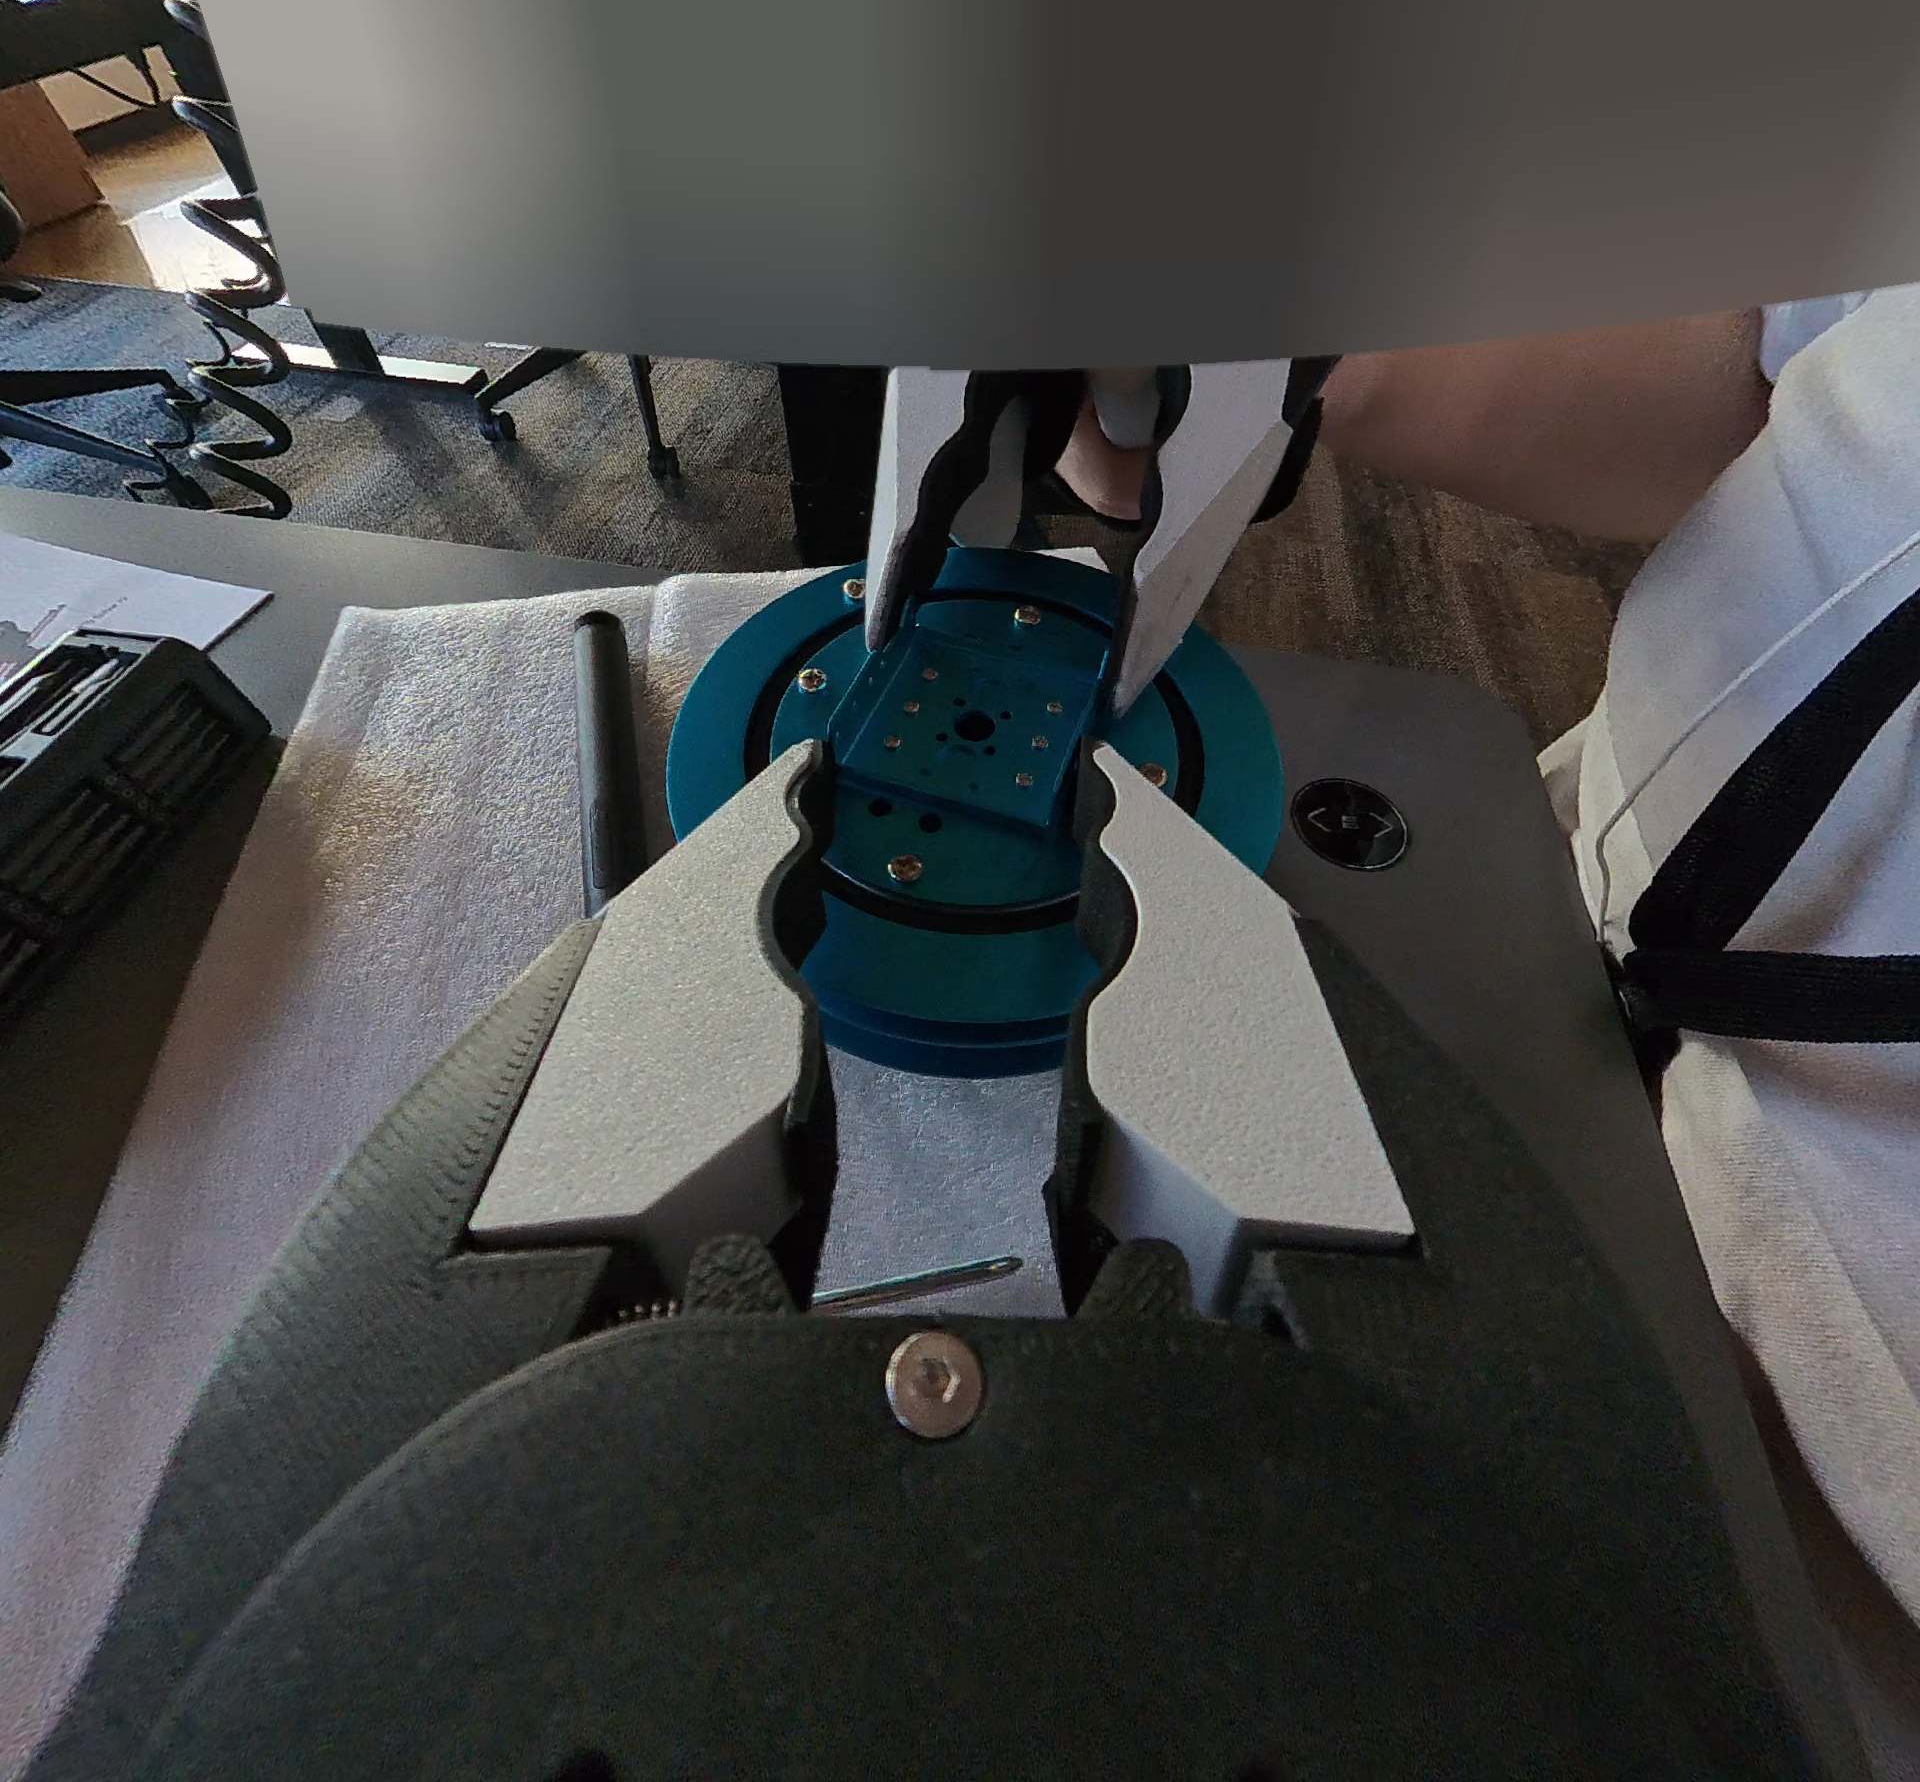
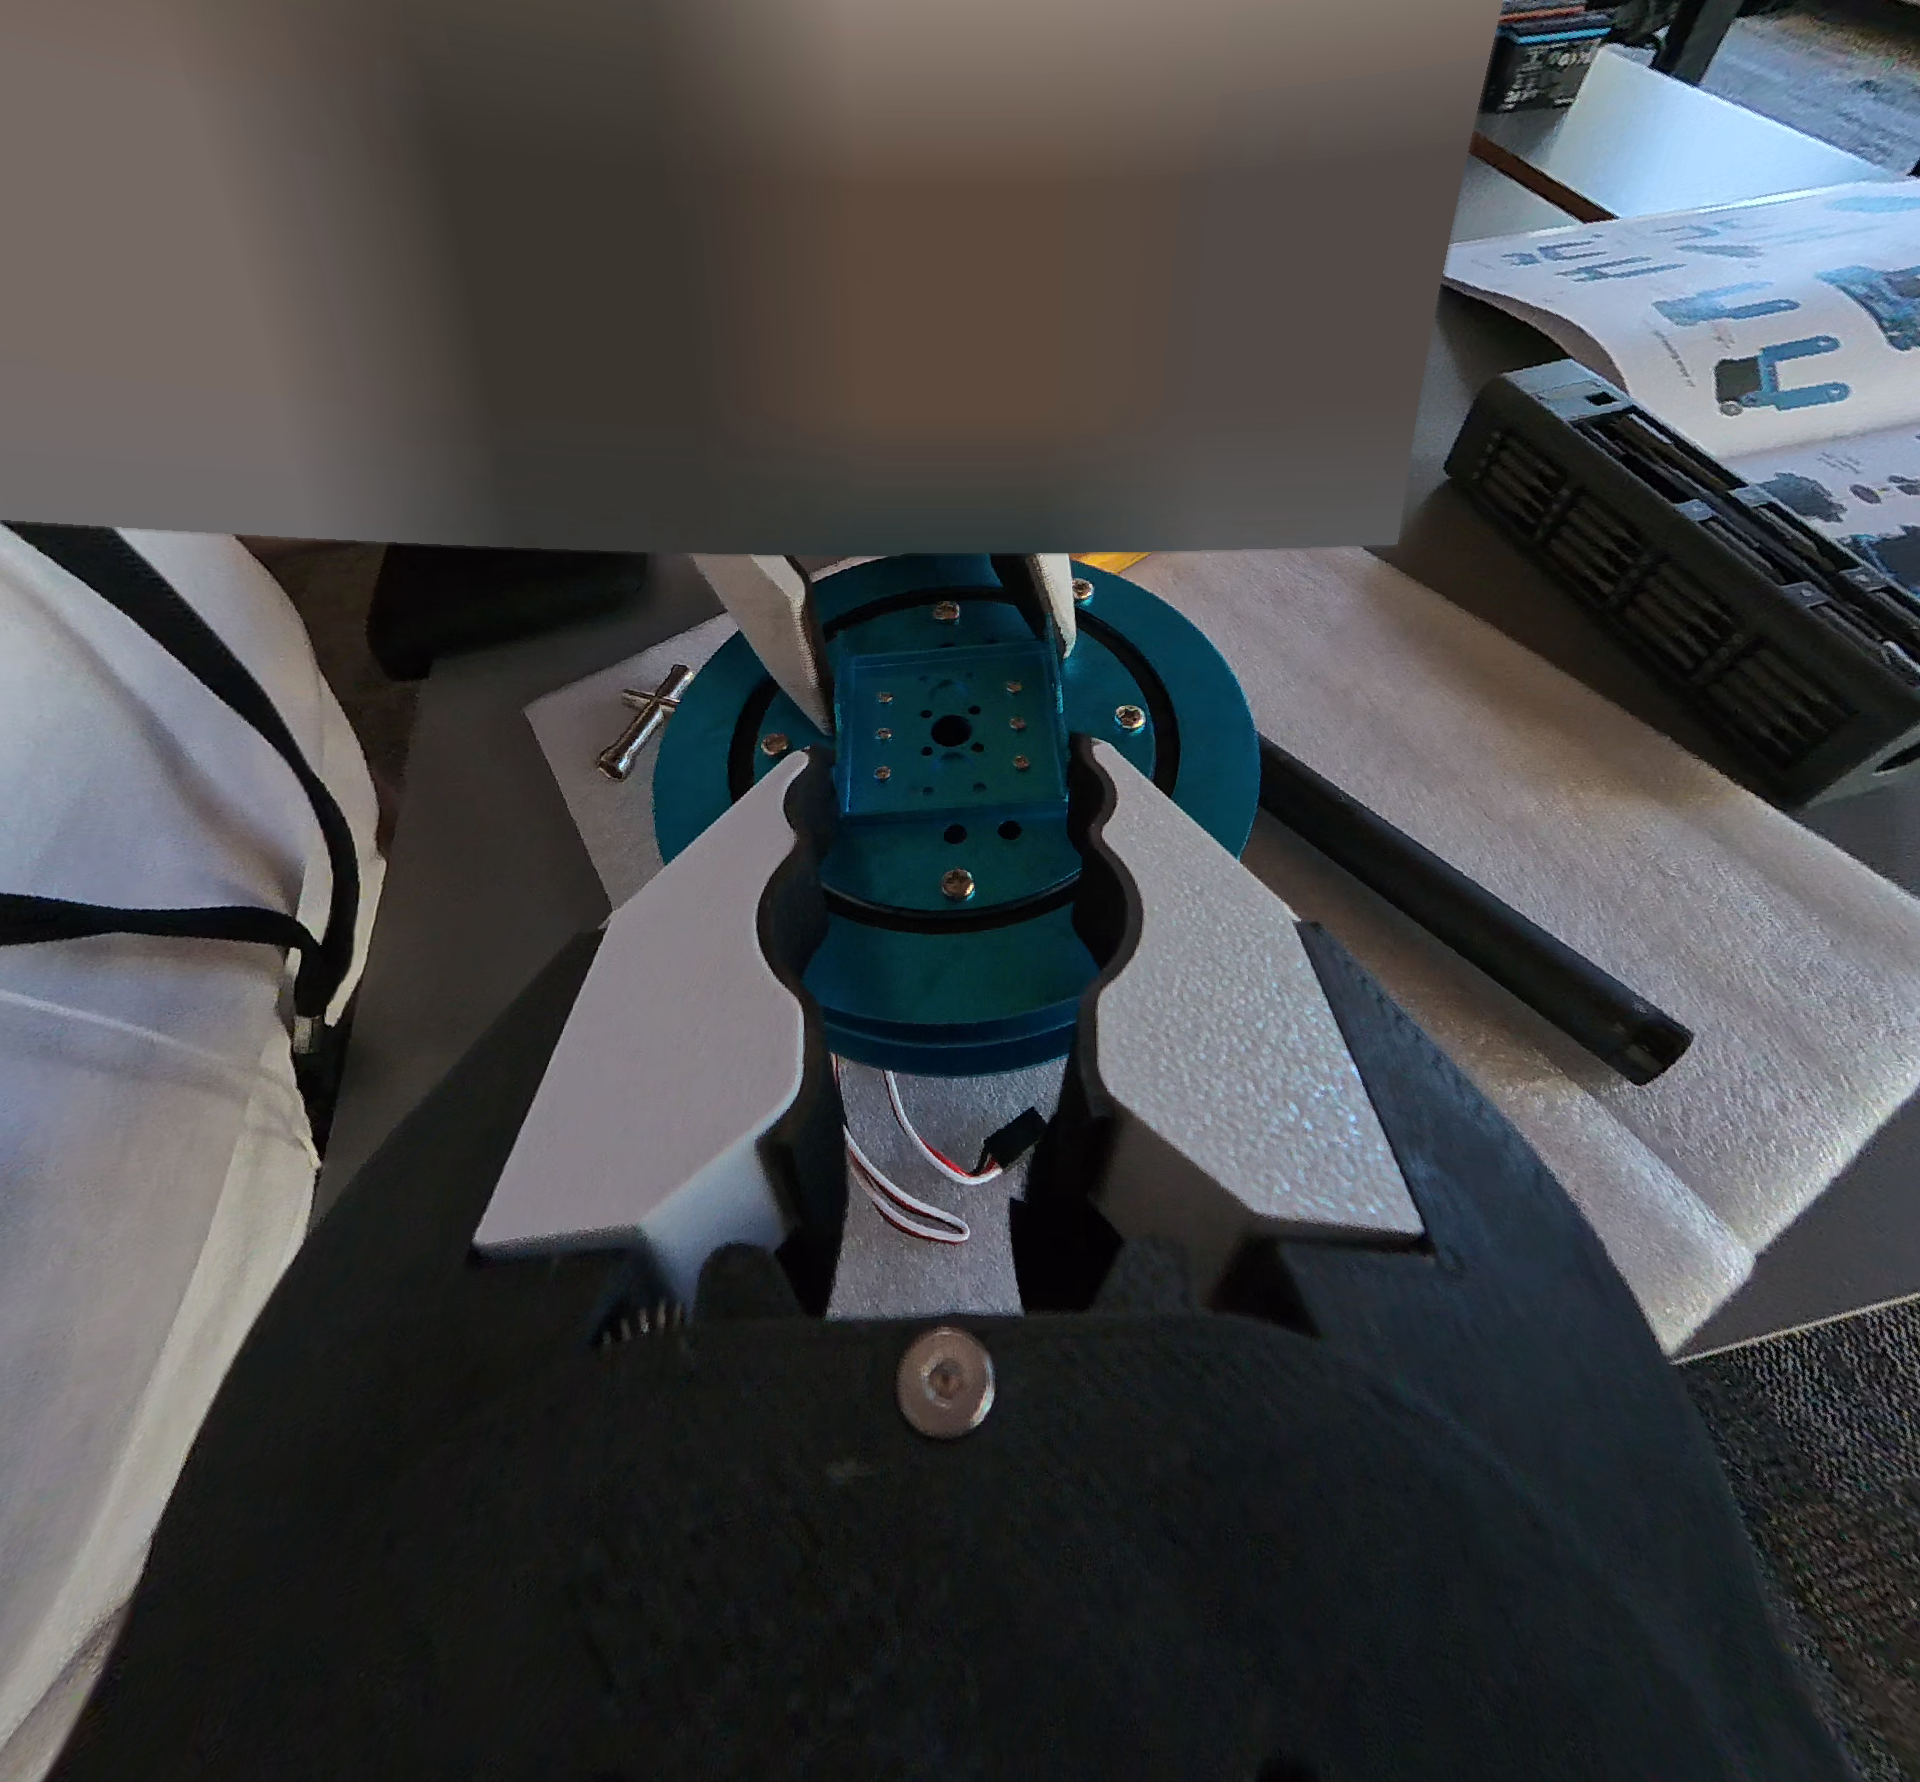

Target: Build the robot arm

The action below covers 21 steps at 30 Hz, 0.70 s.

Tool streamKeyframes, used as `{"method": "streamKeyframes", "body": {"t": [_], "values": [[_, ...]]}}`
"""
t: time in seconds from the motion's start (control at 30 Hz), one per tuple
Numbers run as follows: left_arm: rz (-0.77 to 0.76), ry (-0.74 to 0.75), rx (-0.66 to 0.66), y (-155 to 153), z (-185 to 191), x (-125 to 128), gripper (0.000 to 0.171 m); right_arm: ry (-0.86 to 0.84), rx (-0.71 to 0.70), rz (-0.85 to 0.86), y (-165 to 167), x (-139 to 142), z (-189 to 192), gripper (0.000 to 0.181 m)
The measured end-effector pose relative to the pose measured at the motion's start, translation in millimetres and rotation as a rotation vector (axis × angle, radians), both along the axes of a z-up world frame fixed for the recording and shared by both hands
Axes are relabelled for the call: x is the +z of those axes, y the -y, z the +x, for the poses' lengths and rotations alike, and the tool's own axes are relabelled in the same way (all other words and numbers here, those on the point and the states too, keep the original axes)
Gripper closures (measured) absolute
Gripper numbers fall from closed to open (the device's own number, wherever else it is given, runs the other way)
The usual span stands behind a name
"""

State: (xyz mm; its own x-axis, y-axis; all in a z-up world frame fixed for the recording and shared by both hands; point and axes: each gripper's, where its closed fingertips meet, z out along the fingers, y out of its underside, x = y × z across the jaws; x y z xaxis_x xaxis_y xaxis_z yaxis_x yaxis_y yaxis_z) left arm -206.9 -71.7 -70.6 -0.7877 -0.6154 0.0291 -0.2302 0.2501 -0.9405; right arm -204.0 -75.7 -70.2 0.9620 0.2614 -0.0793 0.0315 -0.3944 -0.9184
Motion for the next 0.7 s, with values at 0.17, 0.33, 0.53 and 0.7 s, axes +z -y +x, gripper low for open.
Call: {"method": "streamKeyframes", "body": {"t": [0.17, 0.33, 0.53, 0.7], "values": [[-0.011, -0.001, -0.002, 1.0, -0.3, 0.4, 0.126, 0.017, 0.034, 0.016, 1.0, 0.0, 0.3, 0.136], [-0.019, -0.001, 0.002, 0.0, 0.1, 0.3, 0.127, 0.084, 0.152, -0.024, 0.9, -0.8, 0.5, 0.136], [-0.027, 0.003, 0.002, -0.6, -0.3, 0.2, 0.127, 0.062, 0.188, -0.036, 1.3, -1.1, 0.2, 0.137], [-0.060, -0.012, 0.004, -1.4, -0.9, 3.0, 0.126, -0.012, 0.097, 0.016, 1.4, 0.7, 0.5, 0.136]]}}
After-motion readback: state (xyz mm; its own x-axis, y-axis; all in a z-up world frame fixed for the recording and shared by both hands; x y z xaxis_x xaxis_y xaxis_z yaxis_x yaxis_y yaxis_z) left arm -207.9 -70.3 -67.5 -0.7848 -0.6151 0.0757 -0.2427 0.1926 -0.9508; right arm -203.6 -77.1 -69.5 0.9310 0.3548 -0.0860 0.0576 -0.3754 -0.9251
